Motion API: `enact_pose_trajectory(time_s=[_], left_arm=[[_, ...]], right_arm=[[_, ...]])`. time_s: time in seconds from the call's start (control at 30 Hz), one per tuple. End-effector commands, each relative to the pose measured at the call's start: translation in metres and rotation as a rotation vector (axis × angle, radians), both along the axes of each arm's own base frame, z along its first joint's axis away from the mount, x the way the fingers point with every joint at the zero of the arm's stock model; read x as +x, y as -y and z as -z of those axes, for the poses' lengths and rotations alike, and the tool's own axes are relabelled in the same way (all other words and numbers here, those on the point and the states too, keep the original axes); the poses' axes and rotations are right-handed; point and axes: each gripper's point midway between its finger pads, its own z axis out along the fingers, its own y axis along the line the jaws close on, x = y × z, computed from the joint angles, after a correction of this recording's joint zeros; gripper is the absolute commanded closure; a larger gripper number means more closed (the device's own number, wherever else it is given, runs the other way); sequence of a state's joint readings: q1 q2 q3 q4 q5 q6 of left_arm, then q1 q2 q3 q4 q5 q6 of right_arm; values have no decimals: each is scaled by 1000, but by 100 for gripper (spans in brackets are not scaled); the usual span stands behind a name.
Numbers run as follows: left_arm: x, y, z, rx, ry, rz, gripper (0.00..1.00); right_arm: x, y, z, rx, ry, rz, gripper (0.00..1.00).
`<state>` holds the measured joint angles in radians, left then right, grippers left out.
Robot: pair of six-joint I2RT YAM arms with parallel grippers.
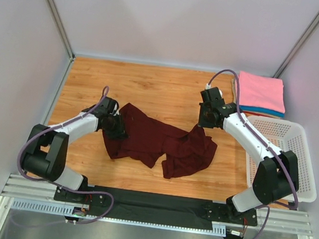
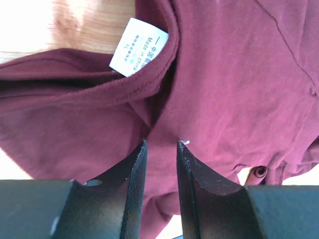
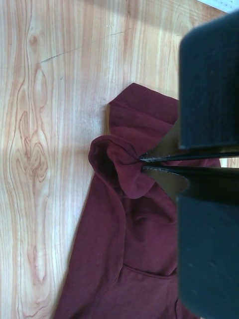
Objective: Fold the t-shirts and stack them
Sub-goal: Flatten the tshirt out
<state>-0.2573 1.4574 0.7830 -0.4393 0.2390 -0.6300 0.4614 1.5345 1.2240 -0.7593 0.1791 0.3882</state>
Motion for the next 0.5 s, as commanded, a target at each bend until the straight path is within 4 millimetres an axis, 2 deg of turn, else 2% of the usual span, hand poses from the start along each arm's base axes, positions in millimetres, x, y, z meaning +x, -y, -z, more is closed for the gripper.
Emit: enact_pose_trajectory(time_s=[0.0,0.07,0.23,0.47], left_arm=[[11,12,1,-81,56,-24,63],[3,9,9,-79,44,-35,62],[-8,6,11,-66,53,-36,60],[-21,6,-10,-69,122,1,55]], right_arm=[[7,-4,-14,40,59,-1,100],[6,-3,-12,39,55,0,100],[7,-7,-10,49,45,-8,100],[5,-6,-3,47,30,-5,100]])
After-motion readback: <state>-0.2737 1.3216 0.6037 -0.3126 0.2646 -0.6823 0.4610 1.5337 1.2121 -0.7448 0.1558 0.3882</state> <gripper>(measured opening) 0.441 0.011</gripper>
